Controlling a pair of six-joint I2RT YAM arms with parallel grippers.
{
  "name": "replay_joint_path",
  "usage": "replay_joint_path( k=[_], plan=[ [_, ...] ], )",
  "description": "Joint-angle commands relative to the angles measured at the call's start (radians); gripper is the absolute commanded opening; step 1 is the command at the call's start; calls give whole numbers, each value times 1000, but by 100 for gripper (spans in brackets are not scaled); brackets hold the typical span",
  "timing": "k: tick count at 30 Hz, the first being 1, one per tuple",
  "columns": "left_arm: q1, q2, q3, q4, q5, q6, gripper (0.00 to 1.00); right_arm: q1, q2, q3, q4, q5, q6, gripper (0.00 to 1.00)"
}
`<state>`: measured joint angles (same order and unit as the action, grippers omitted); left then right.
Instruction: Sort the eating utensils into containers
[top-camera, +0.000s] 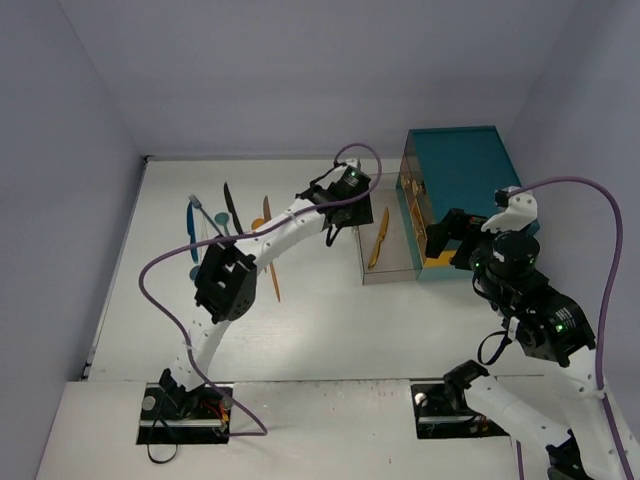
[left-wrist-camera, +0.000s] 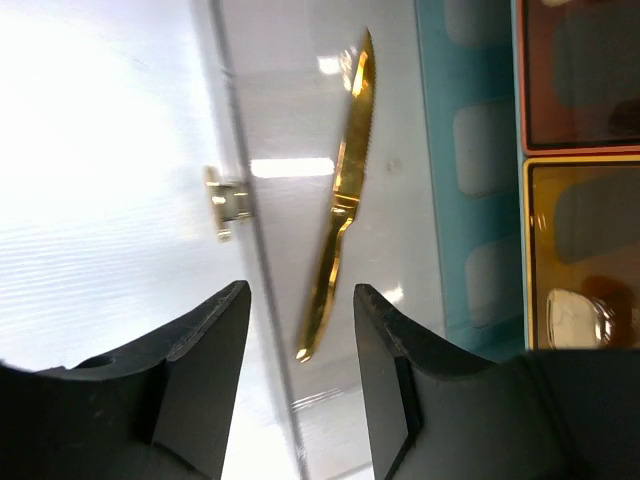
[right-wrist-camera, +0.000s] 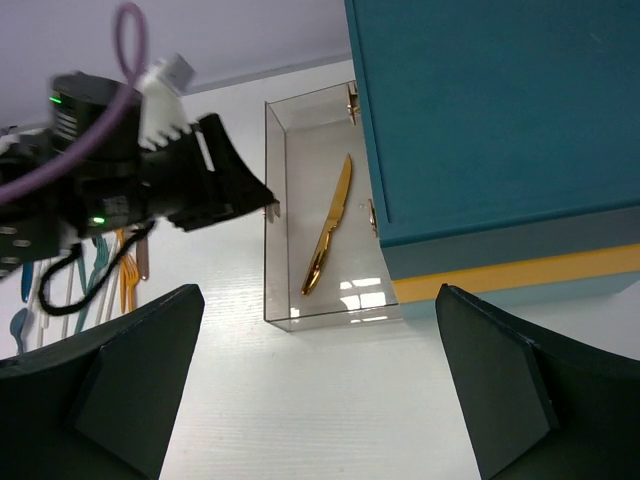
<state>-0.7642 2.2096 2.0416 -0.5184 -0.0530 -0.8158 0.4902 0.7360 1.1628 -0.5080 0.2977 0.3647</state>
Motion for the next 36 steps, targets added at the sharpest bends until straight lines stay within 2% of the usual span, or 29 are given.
replay_joint_path(
  k=[1, 6, 11, 24, 36],
  plan=[
    [83, -220, 13, -154, -157, 119, 42, -7, 50, 46, 32, -8, -42, 100],
    [235, -252, -161, -192, -90, 104, 42, -8, 86, 52, 32, -20, -58, 100],
    [307, -174, -197, -198, -42, 161, 42, -7, 113, 55, 33, -22, -71, 100],
    [359, -28, -142, -252, -68, 210, 36, -8, 122, 36, 32, -22, -77, 100],
    [375, 52, -109, -249, -103, 232, 36, -7, 113, 25, 32, -30, -75, 100]
  ],
)
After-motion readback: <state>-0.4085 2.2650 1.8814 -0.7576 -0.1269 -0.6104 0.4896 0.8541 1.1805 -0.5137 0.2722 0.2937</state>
